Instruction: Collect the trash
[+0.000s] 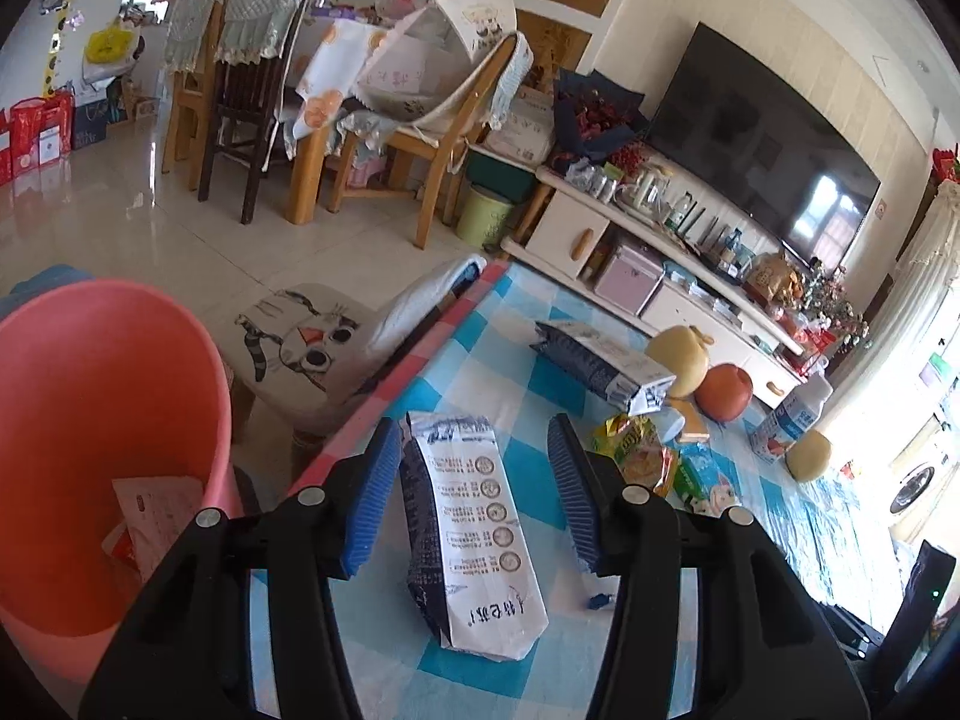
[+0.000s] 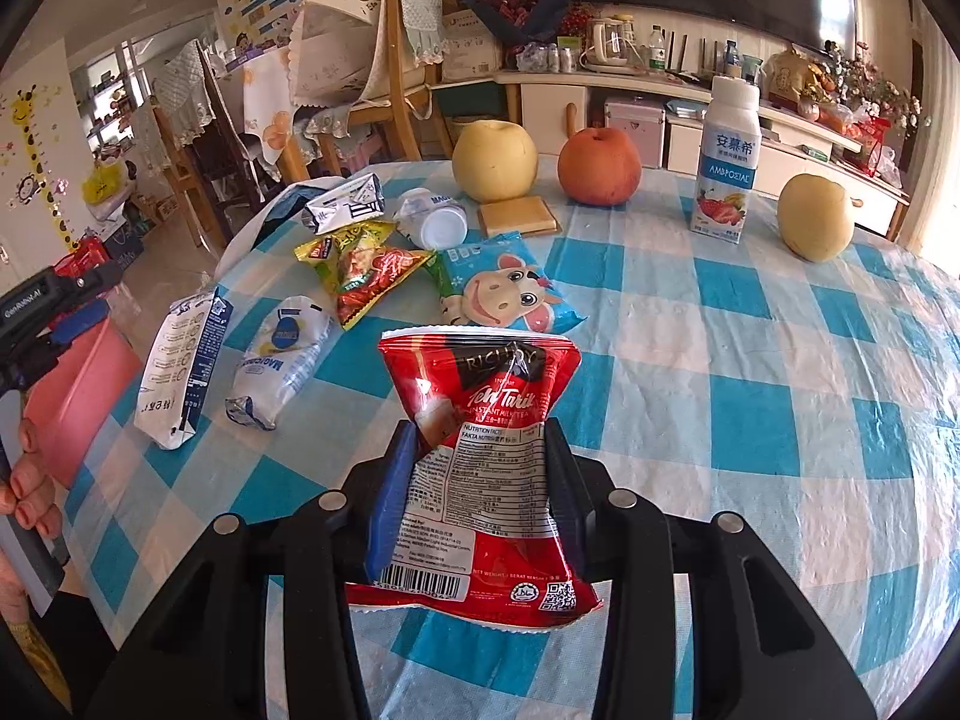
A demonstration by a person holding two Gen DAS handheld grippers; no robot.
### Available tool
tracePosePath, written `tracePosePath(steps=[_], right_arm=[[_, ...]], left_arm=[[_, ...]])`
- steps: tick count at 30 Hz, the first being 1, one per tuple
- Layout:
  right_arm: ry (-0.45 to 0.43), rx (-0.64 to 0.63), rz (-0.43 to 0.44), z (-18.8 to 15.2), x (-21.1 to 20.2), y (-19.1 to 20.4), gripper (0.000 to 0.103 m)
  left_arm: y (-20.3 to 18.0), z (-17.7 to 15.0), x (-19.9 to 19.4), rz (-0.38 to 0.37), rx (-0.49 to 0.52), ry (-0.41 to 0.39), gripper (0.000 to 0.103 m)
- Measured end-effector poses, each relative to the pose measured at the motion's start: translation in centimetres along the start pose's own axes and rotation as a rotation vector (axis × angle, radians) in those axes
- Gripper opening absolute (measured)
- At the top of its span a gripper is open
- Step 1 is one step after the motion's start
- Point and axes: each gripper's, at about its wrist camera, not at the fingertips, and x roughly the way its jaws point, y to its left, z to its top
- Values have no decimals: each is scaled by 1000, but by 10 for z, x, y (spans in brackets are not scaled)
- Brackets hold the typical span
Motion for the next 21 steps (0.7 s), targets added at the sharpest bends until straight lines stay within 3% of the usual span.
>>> tracePosePath(steps=[1, 4, 9, 16, 19, 21], right_arm=[[-2, -2, -1, 0, -1, 2, 44], [-4, -13, 0, -1, -2, 7, 44], [11, -43, 15, -5, 5, 17, 44], [28, -57, 33, -9, 9, 22, 43], [31, -57, 44, -10, 8, 23, 44], [28, -59, 53, -10, 8, 26, 44]], left_arm=[[-1, -4, 5, 18, 12, 25, 54], [-6, -15, 19, 72, 46, 89, 71], [-16, -30, 39, 144, 79, 159, 83], [-24, -40, 66, 246, 125, 239, 82], [-25, -40, 68, 276, 157, 231, 64], [-26, -40, 67, 265, 172, 233, 64]])
